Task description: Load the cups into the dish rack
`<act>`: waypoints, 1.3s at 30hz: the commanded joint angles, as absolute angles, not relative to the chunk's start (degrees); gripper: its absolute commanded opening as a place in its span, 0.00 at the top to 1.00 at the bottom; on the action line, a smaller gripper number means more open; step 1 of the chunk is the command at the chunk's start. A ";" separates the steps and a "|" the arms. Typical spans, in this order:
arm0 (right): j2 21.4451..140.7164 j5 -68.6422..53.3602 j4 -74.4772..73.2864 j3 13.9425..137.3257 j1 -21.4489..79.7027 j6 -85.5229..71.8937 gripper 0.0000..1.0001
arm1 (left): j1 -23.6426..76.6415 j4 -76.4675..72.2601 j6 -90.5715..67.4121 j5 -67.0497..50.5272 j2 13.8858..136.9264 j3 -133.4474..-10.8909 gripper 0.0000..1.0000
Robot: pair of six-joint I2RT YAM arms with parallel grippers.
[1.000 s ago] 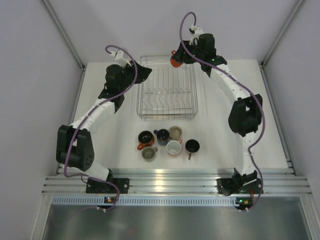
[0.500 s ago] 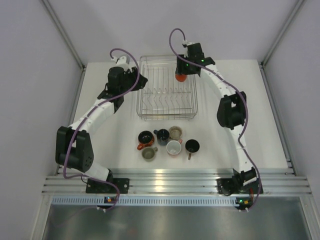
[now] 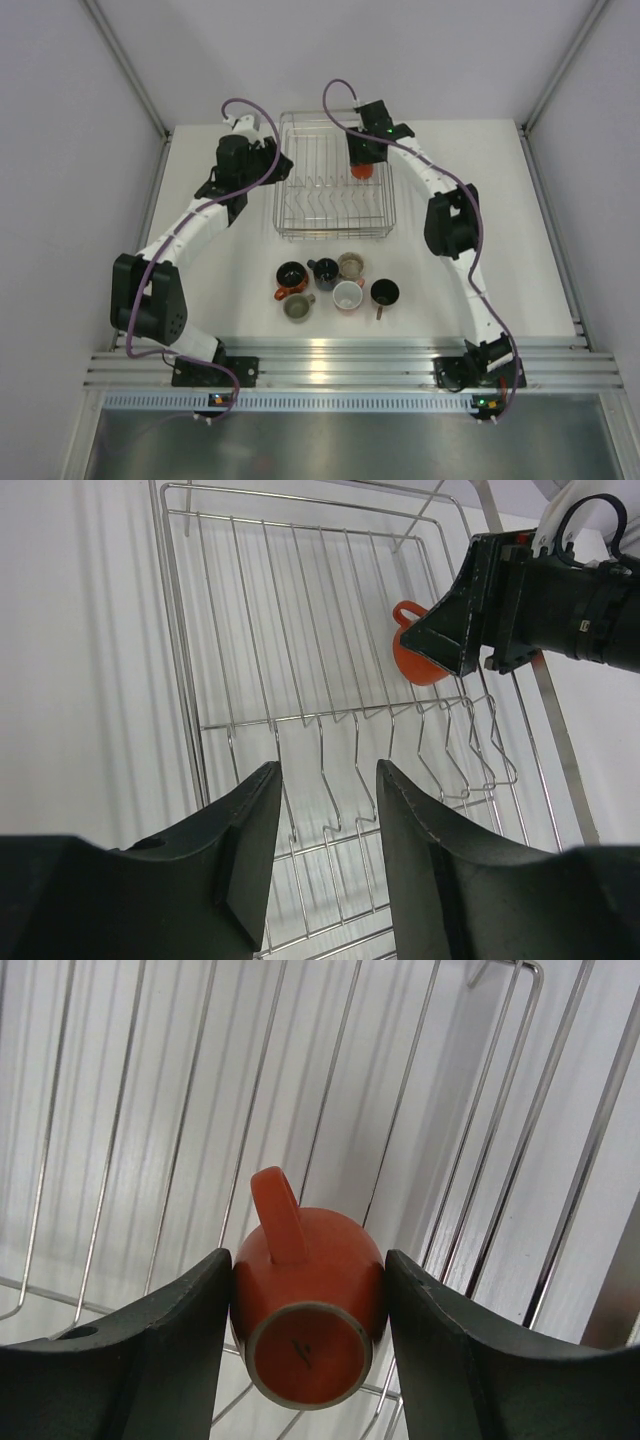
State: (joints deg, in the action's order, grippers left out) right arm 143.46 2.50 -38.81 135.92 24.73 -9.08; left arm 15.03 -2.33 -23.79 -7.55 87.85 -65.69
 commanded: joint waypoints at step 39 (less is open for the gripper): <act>100.65 2.20 -17.14 110.85 27.86 -3.87 0.01 | 14.85 -0.26 -20.13 -1.06 73.13 -63.82 0.47</act>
State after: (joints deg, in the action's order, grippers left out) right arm 107.77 1.48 -21.34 114.78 26.68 -4.64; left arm 15.03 0.80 -20.80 -2.57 76.77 -65.67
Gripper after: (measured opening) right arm 0.993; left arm 0.527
